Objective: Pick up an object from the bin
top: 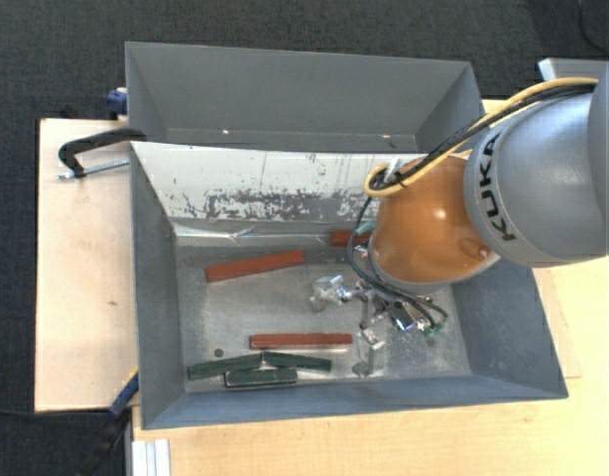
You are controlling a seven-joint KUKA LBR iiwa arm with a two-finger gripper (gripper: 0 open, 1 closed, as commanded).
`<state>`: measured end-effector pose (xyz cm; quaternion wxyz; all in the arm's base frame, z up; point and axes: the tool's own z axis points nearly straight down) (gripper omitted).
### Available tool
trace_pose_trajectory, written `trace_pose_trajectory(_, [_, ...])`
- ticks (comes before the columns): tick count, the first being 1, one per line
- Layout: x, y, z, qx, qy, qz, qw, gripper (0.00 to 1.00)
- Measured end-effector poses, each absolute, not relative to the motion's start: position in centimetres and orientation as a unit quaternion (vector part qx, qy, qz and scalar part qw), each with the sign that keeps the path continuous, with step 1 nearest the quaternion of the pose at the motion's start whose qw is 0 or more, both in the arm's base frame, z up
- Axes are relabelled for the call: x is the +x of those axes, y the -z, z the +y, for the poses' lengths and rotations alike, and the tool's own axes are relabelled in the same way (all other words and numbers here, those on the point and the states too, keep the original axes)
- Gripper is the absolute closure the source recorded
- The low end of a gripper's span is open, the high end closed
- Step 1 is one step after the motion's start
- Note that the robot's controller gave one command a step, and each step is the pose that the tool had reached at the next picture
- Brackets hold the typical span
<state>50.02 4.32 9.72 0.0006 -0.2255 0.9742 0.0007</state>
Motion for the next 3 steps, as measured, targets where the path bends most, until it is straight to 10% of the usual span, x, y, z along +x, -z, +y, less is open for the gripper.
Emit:
trace_pose_trajectory(1, [50.2,-7.7,8.3,-0.466,0.001,0.885,0.004,1.0])
trace_pose_trajectory(2, [50.2,-7.7,8.3,-0.466,0.001,0.885,0.004,1.0])
trace_pose_trajectory(3, [55.3,-22.1,10.4,-0.456,0.001,0.89,0.005,1.0])
